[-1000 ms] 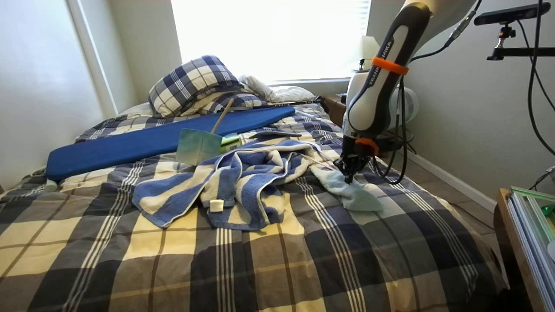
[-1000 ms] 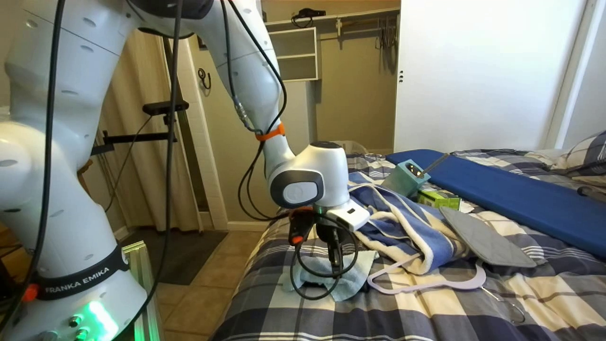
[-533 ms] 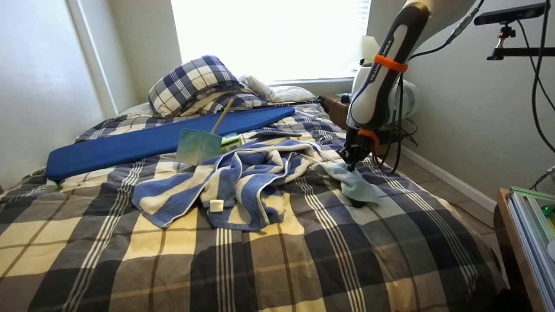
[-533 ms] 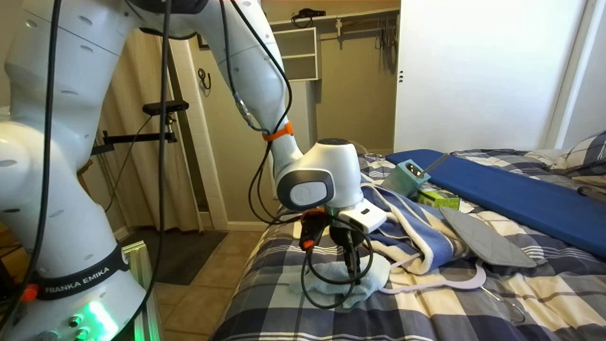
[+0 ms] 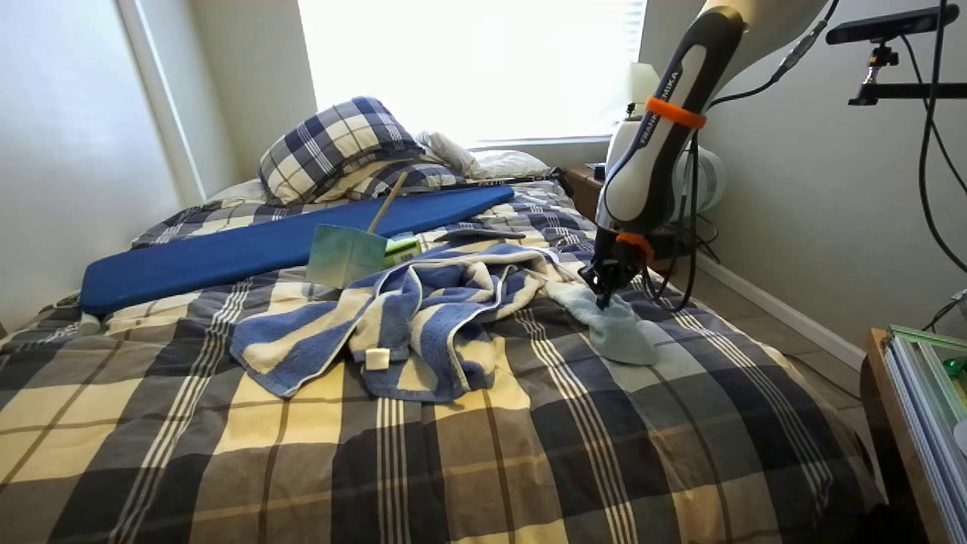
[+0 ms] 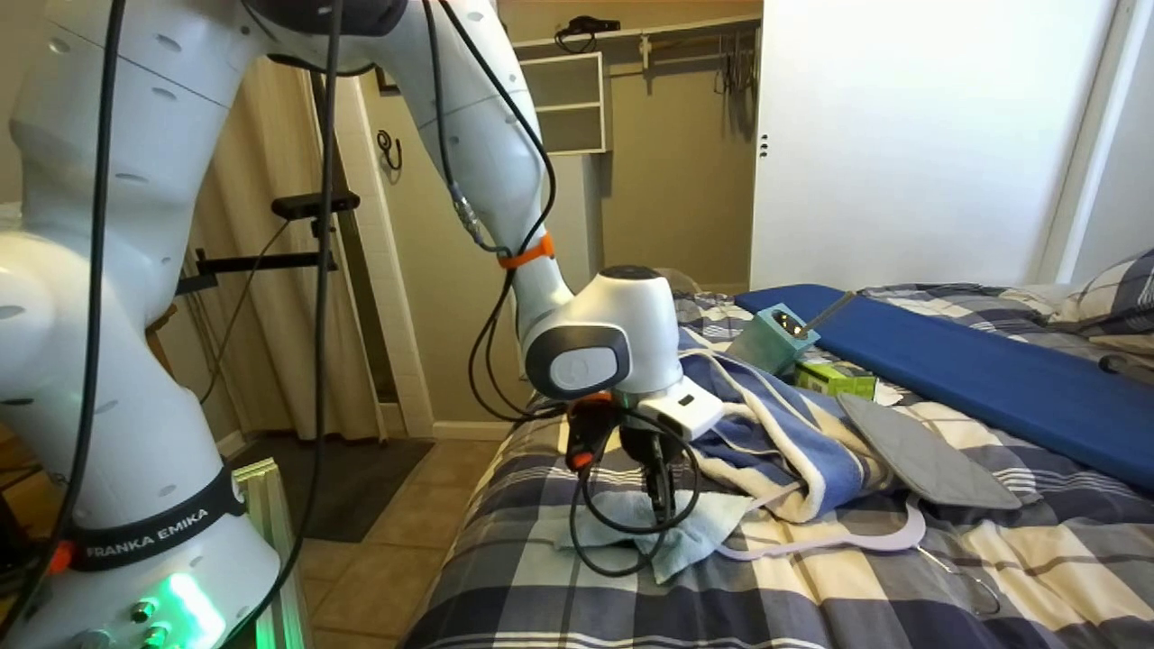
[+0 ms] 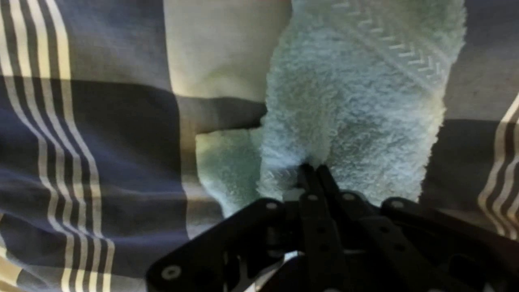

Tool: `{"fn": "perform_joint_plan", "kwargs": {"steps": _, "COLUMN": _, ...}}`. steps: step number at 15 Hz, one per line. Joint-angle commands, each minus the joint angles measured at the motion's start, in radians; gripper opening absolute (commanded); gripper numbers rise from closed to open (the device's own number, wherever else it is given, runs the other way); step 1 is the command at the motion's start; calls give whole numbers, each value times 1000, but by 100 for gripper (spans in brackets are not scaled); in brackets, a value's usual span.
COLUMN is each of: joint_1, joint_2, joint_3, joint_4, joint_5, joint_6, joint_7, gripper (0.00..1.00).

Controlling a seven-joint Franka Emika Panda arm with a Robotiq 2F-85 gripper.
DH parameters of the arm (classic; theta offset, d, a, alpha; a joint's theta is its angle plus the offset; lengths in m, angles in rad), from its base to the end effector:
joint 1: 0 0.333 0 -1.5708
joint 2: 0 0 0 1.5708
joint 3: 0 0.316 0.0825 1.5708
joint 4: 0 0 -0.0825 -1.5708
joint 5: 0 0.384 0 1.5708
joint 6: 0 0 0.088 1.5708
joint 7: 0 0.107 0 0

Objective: Use the small towel to wipe the remote control.

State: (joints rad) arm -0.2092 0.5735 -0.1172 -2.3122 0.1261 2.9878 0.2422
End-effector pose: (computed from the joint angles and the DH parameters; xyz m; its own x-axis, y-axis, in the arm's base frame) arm 0.4851 -0.1785 0.1081 0.7786 -0.6169 0.1149 -0.6213 -0.7836 0.0033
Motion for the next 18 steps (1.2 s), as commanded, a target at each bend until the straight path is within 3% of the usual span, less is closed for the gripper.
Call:
{"fn": "perform_joint_plan", "kwargs": {"steps": 1, "joint_1": 26, "joint_2": -4, "joint_3": 15, "joint_4": 6, "joint_5": 20, "joint_6": -139, "joint_7": -24, "gripper": 1}}
{"fn": "perform_joint_plan", "kwargs": {"steps": 5, "joint_1": 101, "joint_2": -29, "joint_3": -41, "joint_4": 0, "joint_5": -17, "joint_6": -352, "joint_7": 18, "gripper": 1}}
{"fn": "perform_joint_plan", "kwargs": {"steps": 9, "joint_1": 105, "joint_2": -41, "joint_3": -22, "joint_4": -2, "joint_5": -14, "joint_6": -434, "joint_7": -22, "gripper": 1}}
{"fn": "perform_joint_plan", "kwargs": {"steps": 13, "joint_1": 107, "joint_2": -61, "joint_3": 1, "joint_4": -18, "joint_5": -19, "joint_6": -400, "joint_7": -77, "gripper": 1}}
{"fn": "perform_joint_plan", "kwargs": {"steps": 16, "joint_1": 160, "joint_2": -59, "joint_3": -56, "joint_4": -21, "joint_5": -71, "joint_6": -338, "joint_7": -14, "gripper": 1}}
{"fn": "perform_joint_plan", "kwargs": {"steps": 18, "joint_1": 156, "joint_2": -78, "joint_3": -53, "joint_4": -30, "joint_5": -63, "joint_6": -350, "joint_7": -24, "gripper": 1}}
